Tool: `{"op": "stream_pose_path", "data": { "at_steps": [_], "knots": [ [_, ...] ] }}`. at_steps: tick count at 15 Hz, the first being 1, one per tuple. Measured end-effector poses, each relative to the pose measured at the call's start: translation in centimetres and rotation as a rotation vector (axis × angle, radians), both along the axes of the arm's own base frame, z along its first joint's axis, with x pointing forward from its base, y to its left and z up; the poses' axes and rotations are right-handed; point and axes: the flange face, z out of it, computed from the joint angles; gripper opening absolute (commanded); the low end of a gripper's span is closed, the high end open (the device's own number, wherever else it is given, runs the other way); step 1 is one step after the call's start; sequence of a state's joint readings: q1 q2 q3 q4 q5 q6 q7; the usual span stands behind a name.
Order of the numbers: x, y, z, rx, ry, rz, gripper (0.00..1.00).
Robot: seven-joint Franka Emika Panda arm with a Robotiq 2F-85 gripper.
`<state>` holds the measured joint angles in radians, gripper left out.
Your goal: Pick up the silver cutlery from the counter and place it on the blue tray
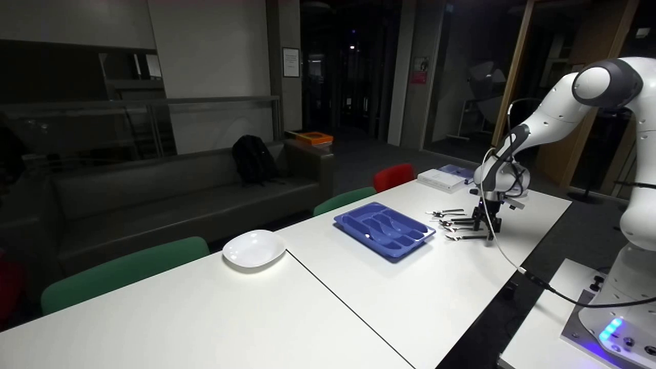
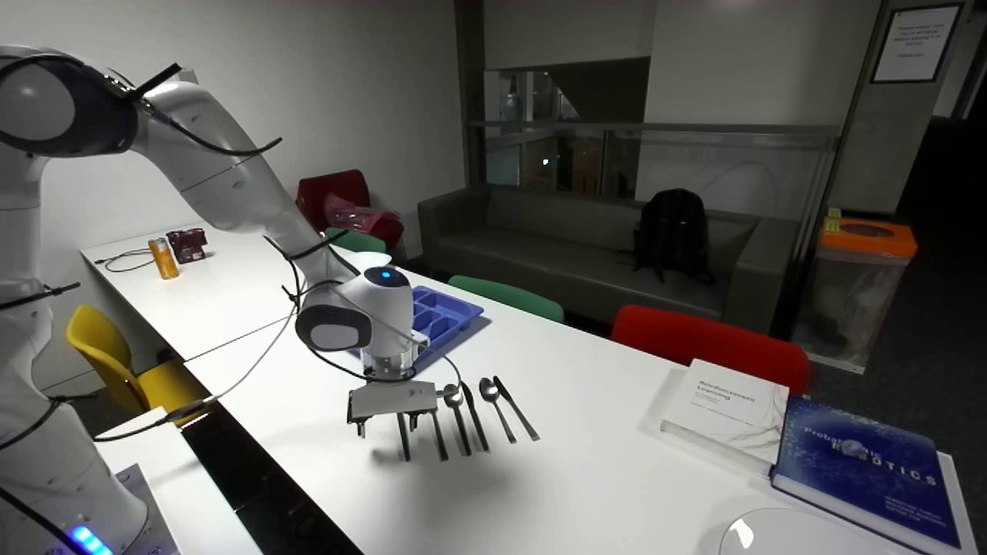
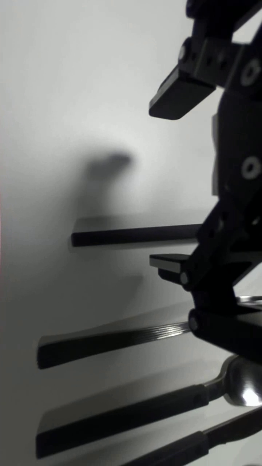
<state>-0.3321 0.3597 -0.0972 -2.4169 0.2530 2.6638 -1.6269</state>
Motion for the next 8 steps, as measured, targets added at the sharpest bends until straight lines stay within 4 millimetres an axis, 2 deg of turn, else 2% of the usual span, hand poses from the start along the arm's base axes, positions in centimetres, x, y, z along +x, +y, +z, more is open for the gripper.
{"op": "stream_pose_path", "data": {
  "at_steps": [6, 7, 8],
  "knots": [
    [0.8, -0.3, -1.9, -0.035, -0.041, -0.001, 1.0],
    [0.9, -0.3, -2.2, -0.035, -0.043, -0.001, 0.95],
    [1.0, -0.3, -2.4, -0.033, -0.043, -0.001, 0.72]
  ]
}}
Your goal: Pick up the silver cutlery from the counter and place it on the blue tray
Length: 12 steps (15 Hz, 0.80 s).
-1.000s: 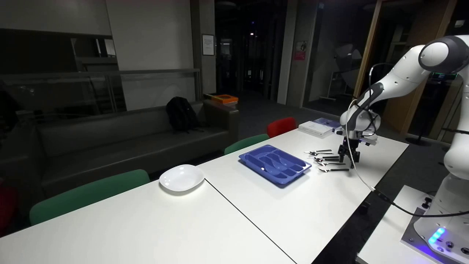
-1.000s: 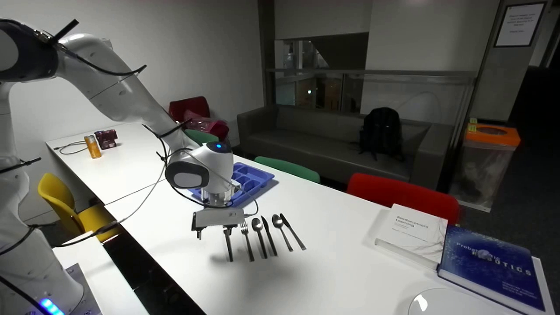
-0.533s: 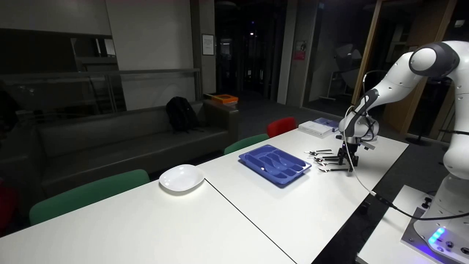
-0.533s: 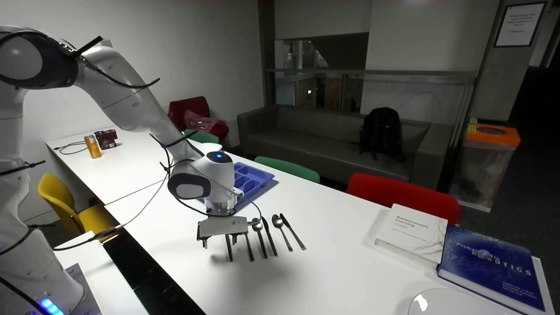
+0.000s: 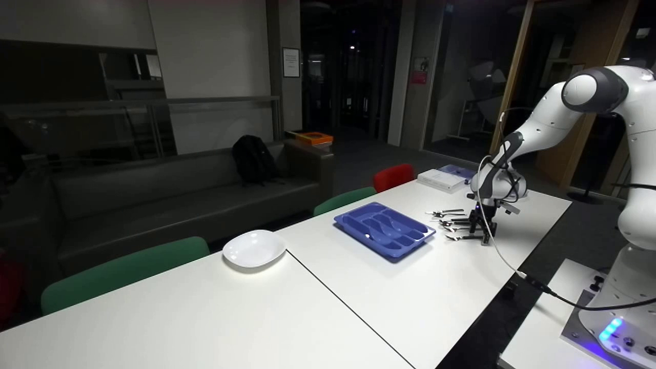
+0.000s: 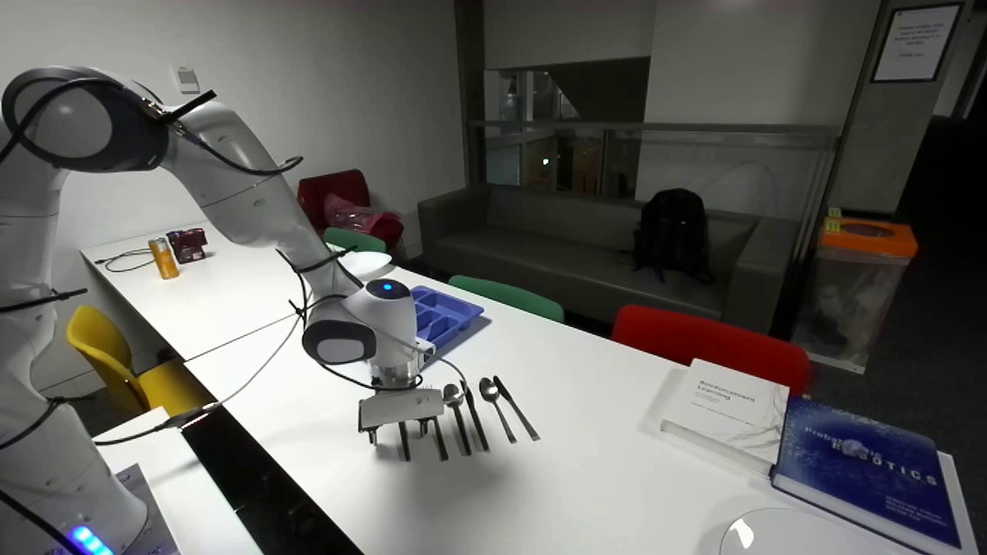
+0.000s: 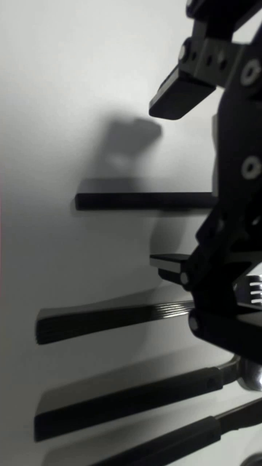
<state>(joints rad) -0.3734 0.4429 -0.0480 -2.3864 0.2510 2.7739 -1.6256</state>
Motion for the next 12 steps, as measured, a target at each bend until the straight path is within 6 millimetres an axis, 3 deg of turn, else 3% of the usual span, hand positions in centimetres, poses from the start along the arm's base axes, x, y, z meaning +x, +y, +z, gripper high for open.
{"op": "stream_pose_path", "data": {
  "at_steps": [2, 11, 12],
  "knots": [
    [0.1, 0.0, -0.2, 0.003, -0.001, -0.001, 0.68],
    [1.2, -0.7, 0.5, -0.004, -0.027, -0.004, 0.0],
    [1.3, -0.7, 0.5, -0.004, -0.03, -0.004, 0.0]
  ]
}}
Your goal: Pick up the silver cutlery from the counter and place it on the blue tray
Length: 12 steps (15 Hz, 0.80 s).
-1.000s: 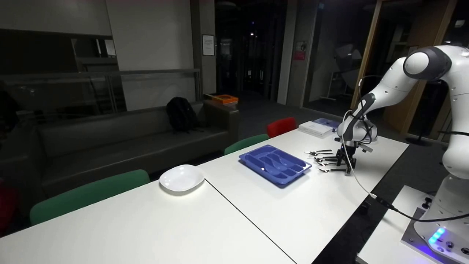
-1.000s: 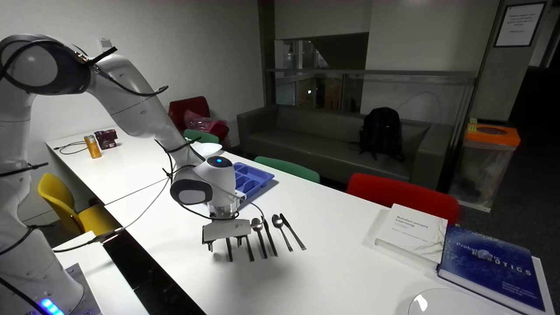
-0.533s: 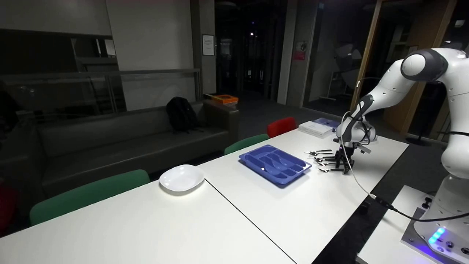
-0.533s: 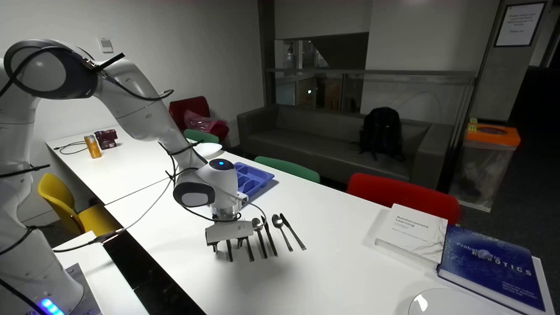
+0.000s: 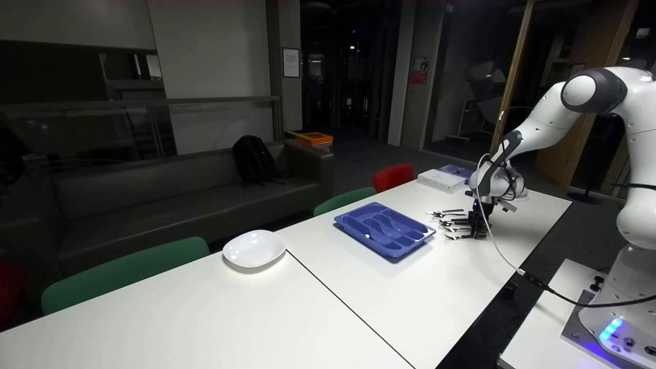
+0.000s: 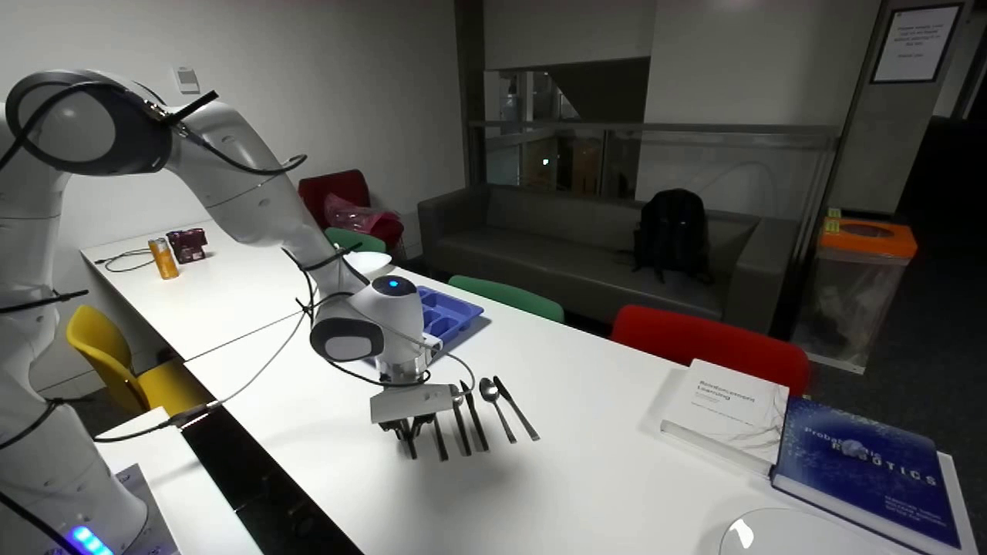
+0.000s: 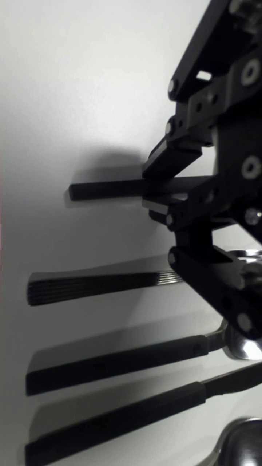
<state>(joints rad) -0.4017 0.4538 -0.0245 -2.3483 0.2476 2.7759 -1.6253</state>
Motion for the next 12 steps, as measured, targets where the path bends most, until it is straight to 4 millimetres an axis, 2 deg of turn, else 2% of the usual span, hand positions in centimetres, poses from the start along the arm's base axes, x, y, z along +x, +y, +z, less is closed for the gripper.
{"op": "stream_pose_path", "data": {
  "at_steps": [8, 12],
  "knots": [
    [0.2, -0.2, 0.4, -0.002, -0.009, -0.008, 0.03],
    [1.0, -0.3, 2.6, -0.014, -0.039, -0.015, 0.03]
  ]
}}
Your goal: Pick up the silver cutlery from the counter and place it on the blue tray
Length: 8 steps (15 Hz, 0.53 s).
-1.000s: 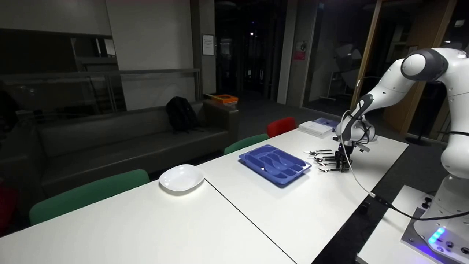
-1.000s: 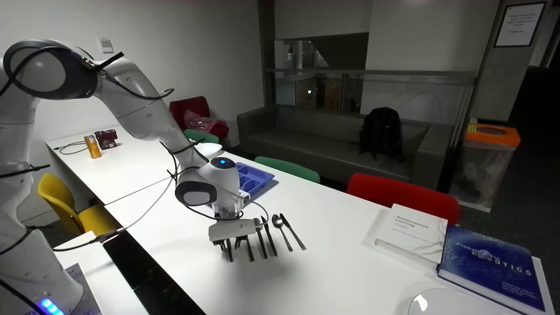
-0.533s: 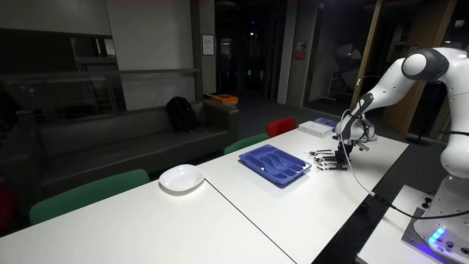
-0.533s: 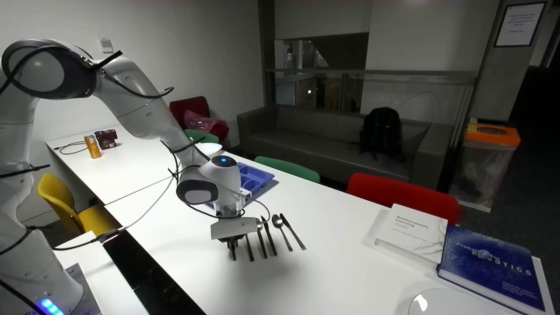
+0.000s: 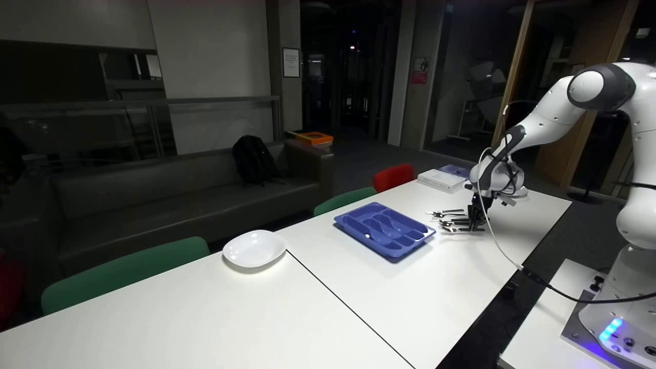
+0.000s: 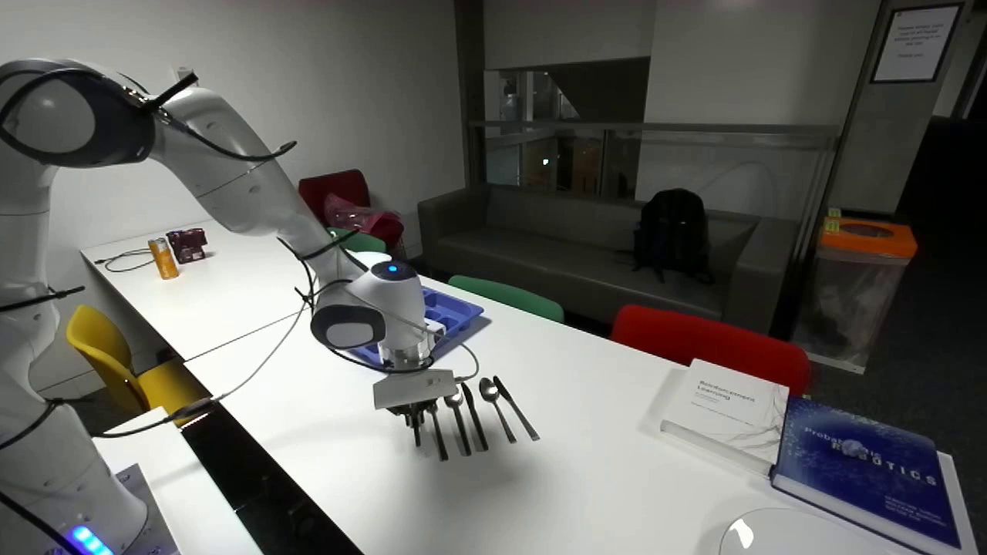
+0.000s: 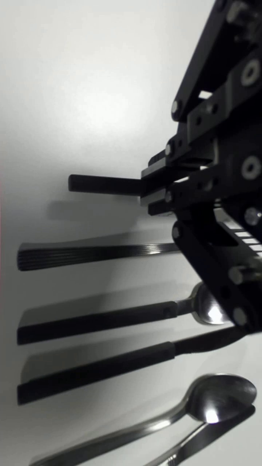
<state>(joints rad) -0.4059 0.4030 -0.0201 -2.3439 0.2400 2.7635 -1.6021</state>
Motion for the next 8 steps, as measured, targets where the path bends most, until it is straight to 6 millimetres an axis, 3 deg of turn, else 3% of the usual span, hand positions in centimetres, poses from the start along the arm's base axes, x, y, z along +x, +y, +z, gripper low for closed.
{"op": "stream_pose_path", "data": {
  "at_steps": [4, 8],
  "knots": [
    [0.9, 1.0, 3.4, -0.007, -0.007, -0.011, 0.03],
    [1.6, 3.4, 5.7, -0.012, 0.005, -0.061, 0.03]
  ]
}}
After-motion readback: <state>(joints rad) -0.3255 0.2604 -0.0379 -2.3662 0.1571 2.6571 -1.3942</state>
